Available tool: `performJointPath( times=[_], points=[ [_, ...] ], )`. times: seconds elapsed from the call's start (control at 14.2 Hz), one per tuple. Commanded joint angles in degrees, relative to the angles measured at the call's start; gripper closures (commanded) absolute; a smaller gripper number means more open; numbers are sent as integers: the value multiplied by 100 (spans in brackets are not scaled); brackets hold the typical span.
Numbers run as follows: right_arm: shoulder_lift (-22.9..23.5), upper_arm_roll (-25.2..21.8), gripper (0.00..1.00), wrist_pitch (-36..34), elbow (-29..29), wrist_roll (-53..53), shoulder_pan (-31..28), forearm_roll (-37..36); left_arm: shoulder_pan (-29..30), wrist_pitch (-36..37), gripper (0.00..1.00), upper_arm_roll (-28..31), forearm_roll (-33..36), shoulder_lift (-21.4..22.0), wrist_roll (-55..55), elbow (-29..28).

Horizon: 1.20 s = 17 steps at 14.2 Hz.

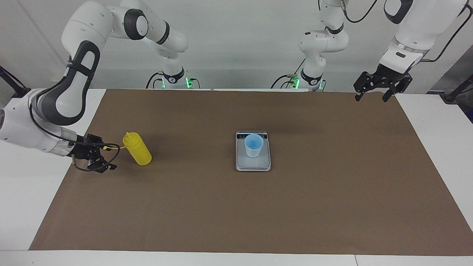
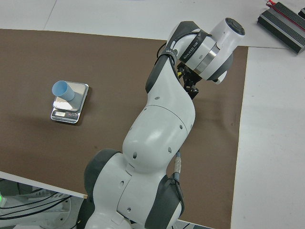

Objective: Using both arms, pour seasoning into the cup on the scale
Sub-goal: 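Lower the right gripper onto the yellow squeeze bottle and grasp it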

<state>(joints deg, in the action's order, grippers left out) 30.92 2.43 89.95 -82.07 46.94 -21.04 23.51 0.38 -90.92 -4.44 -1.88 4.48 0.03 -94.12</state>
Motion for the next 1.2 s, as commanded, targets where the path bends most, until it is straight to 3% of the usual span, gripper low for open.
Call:
performJointPath(
  times=[0.0,0.21,0.56,1.13],
  points=[
    [-332,47,0,49,-607,340,-155,433,84,75,0,-22,-84,80,58,-63],
    [-341,30,0,189,-766,1201,-208,988,85,75,0,-22,-84,80,58,-63],
    [-543,12,0,681,-1346,1265,-269,1339,85,75,0,-22,-84,80,58,-63],
    [-675,-14,0,155,-1505,1037,-436,1384,85,75,0,-22,-84,80,58,-63]
  ],
)
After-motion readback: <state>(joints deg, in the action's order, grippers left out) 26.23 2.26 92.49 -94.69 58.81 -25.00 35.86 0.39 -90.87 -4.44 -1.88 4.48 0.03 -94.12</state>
